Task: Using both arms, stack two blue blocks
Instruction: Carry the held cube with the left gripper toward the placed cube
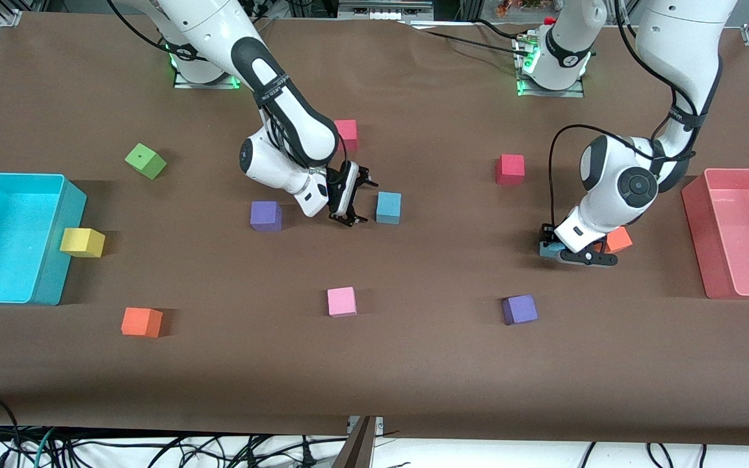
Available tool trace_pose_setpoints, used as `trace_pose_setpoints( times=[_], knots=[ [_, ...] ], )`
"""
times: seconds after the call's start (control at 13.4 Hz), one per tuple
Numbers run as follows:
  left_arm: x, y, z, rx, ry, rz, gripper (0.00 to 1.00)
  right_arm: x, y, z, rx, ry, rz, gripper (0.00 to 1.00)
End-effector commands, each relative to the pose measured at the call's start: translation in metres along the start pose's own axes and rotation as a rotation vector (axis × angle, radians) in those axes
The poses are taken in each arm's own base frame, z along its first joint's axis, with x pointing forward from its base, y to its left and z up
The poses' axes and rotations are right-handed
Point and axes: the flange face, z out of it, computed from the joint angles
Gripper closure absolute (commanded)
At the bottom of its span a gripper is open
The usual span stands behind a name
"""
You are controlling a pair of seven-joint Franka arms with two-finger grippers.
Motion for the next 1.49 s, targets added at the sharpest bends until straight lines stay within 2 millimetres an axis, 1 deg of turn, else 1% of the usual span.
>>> trace_pose_setpoints(
  times=[0.0, 0.07, 0.15, 0.22, 0.3, 0.45, 0.6, 0.75, 0.82, 0.89, 0.97, 1.12, 1.27, 1.42],
  knots=[
    [0.01, 0.002, -0.061, 0.005, 0.025, 0.004, 0.92, 0.002, -0.001, 0.001, -0.003, 0.026, -0.028, 0.0],
    [0.013, 0.009, -0.079, -0.004, 0.035, 0.003, 0.92, 0.002, 0.0, 0.001, -0.005, 0.027, -0.032, 0.0],
    [0.02, 0.025, -0.098, -0.008, 0.057, 0.026, 0.92, 0.001, -0.001, 0.001, -0.003, 0.027, -0.043, 0.0],
    [0.025, 0.037, -0.111, -0.009, 0.053, 0.043, 0.92, 0.0, 0.001, 0.0, -0.006, 0.027, -0.058, 0.0],
    [0.028, 0.053, -0.123, -0.016, 0.027, 0.043, 0.96, -0.002, 0.002, 0.0, -0.005, 0.025, -0.06, 0.0],
    [0.033, 0.098, -0.147, -0.056, -0.021, -0.056, 0.97, -0.002, 0.001, -0.001, -0.005, 0.03, -0.058, 0.0],
    [0.027, 0.156, -0.16, -0.064, -0.039, -0.112, 1.0, -0.004, -0.001, -0.002, -0.003, 0.027, -0.061, 0.0],
    [0.019, 0.217, -0.156, -0.066, -0.068, -0.148, 1.0, -0.004, -0.001, -0.002, -0.003, 0.027, -0.066, 0.0],
    [0.011, 0.254, -0.151, -0.094, -0.094, -0.148, 1.0, -0.004, -0.001, -0.002, -0.003, 0.027, -0.067, 0.0],
    [0.005, 0.273, -0.144, -0.124, -0.128, -0.205, 1.0, -0.004, -0.001, -0.002, -0.003, 0.027, -0.066, 0.0],
    [-0.002, 0.289, -0.136, -0.13, -0.147, -0.223, 1.0, -0.004, -0.001, -0.002, -0.002, 0.028, -0.067, 0.0],
    [-0.002, 0.326, -0.13, -0.142, -0.147, -0.192, 1.0, -0.003, -0.002, -0.001, 0.012, 0.035, -0.071, 0.0],
    [-0.011, 0.348, -0.11, -0.125, -0.174, -0.195, 1.0, -0.003, -0.001, -0.002, 0.013, 0.036, -0.07, 0.0],
    [-0.012, 0.369, -0.097, -0.12, -0.18, -0.199, 1.0, -0.004, -0.002, -0.001, 0.013, 0.035, -0.069, 0.0]
  ],
)
